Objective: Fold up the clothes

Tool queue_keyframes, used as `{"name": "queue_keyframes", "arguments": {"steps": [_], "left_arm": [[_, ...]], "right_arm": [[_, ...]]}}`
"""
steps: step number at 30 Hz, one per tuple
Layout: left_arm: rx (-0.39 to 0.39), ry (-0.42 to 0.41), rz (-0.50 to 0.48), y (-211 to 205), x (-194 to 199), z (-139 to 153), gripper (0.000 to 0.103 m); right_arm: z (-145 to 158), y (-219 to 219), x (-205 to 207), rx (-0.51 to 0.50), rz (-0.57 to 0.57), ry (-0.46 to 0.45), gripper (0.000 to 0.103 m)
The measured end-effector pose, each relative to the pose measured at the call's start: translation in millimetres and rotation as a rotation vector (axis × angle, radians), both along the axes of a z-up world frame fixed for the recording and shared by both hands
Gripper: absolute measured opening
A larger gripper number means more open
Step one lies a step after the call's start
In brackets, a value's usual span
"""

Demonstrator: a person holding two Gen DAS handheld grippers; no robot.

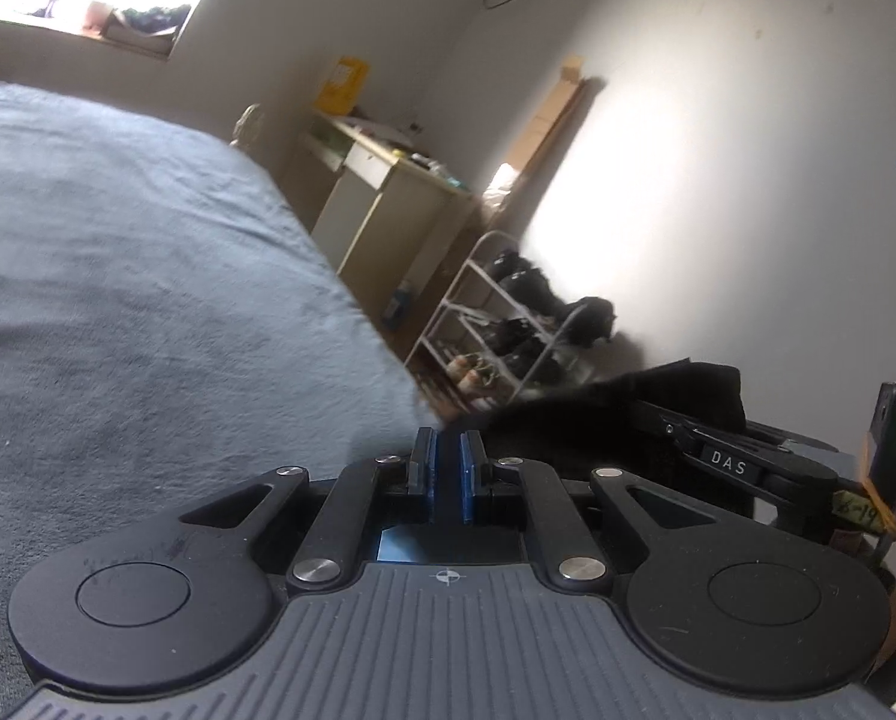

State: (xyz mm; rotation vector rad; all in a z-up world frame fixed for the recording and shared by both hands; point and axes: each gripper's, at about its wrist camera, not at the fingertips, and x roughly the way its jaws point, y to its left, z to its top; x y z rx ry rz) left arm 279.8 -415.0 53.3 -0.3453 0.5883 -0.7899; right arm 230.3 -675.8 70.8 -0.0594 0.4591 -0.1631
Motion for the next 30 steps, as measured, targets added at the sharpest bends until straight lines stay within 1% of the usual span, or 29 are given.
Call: {"name": "queue_keyframes", "arguments": {"steps": [2,3,4,5,7,10,11,13,15,16,17,19,21,22,23,24,25,26,27,28,29,30], "left_arm": [[0.011,0.021,0.009,0.6,6.0,-7.4,0.006],[0.02,0.032,0.012,0.5,8.1,-11.5,0.006],[0.03,0.043,0.011,0.9,10.2,-15.4,0.006],[0.031,0.049,0.014,2.9,9.8,-17.6,0.006],[0.032,0.049,0.011,6.9,7.1,-19.8,0.007],[0.026,0.007,0.003,9.1,-3.2,-12.9,0.007],[0.021,-0.015,-0.006,9.7,-7.7,-8.6,0.007],[0.016,-0.055,-0.037,6.4,-17.8,0.6,0.008],[0.015,-0.097,-0.088,-0.5,-28.5,8.8,0.009],[0.024,-0.118,-0.114,-5.9,-34.5,11.6,0.012],[0.035,-0.137,-0.138,-12.4,-39.7,12.7,0.013],[0.063,-0.151,-0.176,-25.1,-47.9,9.8,0.013],[0.091,-0.146,-0.203,-34.9,-53.1,2.6,0.013],[0.103,-0.139,-0.215,-38.6,-55.2,-2.1,0.013],[0.116,-0.13,-0.218,-41.1,-56.2,-7.4,0.013],[0.13,-0.125,-0.219,-42.1,-56.4,-12.6,0.013],[0.143,-0.12,-0.22,-43.2,-56.7,-17.8,0.013],[0.147,-0.126,-0.218,-42.7,-57.4,-21.2,0.013],[0.148,-0.132,-0.217,-42.7,-58.5,-23.1,0.013],[0.149,-0.135,-0.22,-42.9,-59.3,-23.5,0.013],[0.151,-0.14,-0.222,-42.8,-59.9,-23.6,0.014],[0.156,-0.144,-0.223,-42.2,-61.1,-21.9,0.014]], "right_arm": [[-6.9,-8.3,10.5,0.036,-0.014,0.03,0.019],[-10.0,-12.9,15.2,0.057,-0.022,0.044,0.024],[-10.8,-21.0,16.5,0.096,-0.032,0.05,0.04],[-11.7,-29.1,17.8,0.135,-0.042,0.056,0.05],[-12.6,-45.1,19.5,0.212,-0.063,0.063,0.051],[1.7,-65.1,2.4,0.3,-0.098,-0.036,0.055],[8.8,-71.6,-6.1,0.317,-0.123,-0.076,0.055],[31.0,-86.8,-28.5,0.313,-0.175,-0.152,0.055],[43.4,-88.9,-47.8,0.303,-0.151,-0.195,0.054],[49.1,-89.5,-56.6,0.297,-0.136,-0.21,0.052],[51.3,-87.5,-59.1,0.287,-0.1,-0.186,0.047],[55.1,-83.1,-63.7,0.265,-0.028,-0.134,0.041],[45.3,-75.4,-58.2,0.237,0.033,-0.028,0.039],[34.8,-71.9,-50.5,0.234,0.044,0.027,0.038],[24.4,-69.2,-43.0,0.232,0.051,0.08,0.034],[13.9,-72.4,-35.8,0.235,0.031,0.121,0.031],[3.1,-76.2,-28.7,0.24,0.008,0.16,0.03],[-10.3,-83.0,-22.6,0.261,-0.039,0.189,0.026],[-22.8,-90.2,-16.8,0.286,-0.085,0.215,0.025],[-28.8,-98.2,-13.7,0.329,-0.126,0.217,0.025],[-28.5,-102.3,-13.6,0.351,-0.151,0.196,0.025],[-21.9,-102.3,-15.2,0.322,-0.171,0.17,0.025]]}}
